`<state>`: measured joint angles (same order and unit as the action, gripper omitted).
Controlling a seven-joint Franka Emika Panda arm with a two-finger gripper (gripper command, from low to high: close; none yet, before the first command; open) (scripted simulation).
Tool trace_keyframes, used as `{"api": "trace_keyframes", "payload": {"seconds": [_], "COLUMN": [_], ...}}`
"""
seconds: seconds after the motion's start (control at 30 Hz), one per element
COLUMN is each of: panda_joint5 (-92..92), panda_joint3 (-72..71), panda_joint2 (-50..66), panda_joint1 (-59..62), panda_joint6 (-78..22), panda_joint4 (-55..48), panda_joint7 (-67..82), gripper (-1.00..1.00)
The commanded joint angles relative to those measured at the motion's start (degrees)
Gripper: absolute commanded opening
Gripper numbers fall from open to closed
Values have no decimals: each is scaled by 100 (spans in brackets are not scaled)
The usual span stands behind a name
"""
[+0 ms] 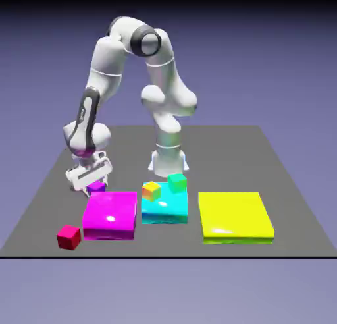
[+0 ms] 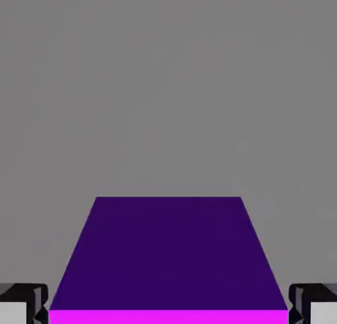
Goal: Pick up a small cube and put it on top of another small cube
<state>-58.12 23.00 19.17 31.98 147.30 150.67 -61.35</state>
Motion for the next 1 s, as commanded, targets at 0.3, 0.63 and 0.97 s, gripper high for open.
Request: {"api": "trace_keyframes", "payload": {"seconds": [0.3,0.63,0.97], "panda_joint5": [1997,2749,3501], "panda_joint3": [941,-106,-1154], "panda_joint2": [-1361,-371,619], "panda_joint1": [-321,-123,76], "panda_joint6": [-445,-1550,-2654], "panda_joint4": [333,-1743,-3819], "panda_joint7": [-1434,-1512,-1590], "gripper": [-100,-100,-100]}}
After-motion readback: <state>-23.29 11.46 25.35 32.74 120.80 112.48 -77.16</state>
